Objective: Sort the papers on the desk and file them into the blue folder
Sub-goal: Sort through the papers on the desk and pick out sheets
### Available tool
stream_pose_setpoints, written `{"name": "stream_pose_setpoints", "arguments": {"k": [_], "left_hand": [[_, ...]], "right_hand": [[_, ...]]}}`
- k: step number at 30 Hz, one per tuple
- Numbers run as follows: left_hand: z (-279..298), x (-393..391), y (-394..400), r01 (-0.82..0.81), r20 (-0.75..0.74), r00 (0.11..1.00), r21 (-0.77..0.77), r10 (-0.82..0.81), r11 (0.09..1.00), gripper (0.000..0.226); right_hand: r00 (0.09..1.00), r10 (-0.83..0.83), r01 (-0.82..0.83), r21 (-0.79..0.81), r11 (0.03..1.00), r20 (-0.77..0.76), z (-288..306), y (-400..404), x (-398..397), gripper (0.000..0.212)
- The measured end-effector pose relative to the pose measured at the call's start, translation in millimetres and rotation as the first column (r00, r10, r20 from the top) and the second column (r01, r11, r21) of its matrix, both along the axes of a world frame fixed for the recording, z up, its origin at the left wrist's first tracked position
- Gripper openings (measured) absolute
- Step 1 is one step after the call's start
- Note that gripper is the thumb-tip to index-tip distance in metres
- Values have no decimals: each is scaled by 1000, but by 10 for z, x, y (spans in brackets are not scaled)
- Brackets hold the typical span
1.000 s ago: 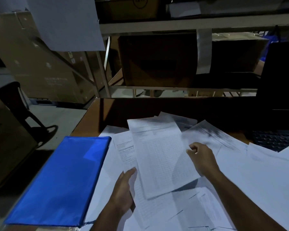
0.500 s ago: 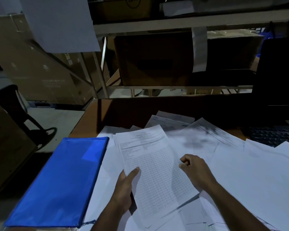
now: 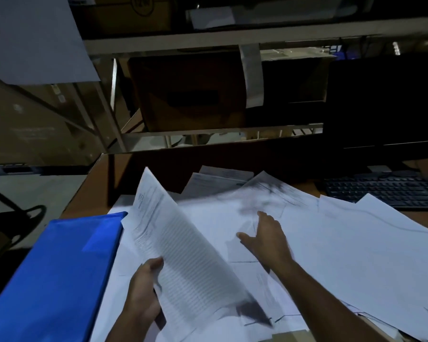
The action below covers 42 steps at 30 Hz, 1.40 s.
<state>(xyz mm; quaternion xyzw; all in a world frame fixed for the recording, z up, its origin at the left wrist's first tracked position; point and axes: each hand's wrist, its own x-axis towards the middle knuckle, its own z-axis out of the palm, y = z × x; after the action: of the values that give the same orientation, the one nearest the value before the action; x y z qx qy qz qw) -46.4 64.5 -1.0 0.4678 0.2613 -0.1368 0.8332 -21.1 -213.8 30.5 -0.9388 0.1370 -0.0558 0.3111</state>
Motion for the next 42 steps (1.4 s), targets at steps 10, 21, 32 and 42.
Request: {"name": "stream_pose_setpoints", "arguments": {"k": [10, 21, 32, 42], "left_hand": [[13, -120, 23, -16, -32, 999, 20, 16, 1000, 42], [156, -65, -21, -14, 25, 1000, 147, 10, 989, 13], [3, -48, 9, -81, 48, 996, 66, 78, 994, 33], [128, -26, 5, -33, 15, 999, -48, 34, 998, 36]], "right_hand": [[993, -57, 56, -11, 998, -104, -95, 144, 299, 114], [985, -91, 88, -26, 996, -149, -57, 219, 470, 109], [795, -480, 344, 376, 860, 370, 223, -4, 241, 30], [642, 679, -477, -507, 718, 356, -389, 347, -206, 76]]}}
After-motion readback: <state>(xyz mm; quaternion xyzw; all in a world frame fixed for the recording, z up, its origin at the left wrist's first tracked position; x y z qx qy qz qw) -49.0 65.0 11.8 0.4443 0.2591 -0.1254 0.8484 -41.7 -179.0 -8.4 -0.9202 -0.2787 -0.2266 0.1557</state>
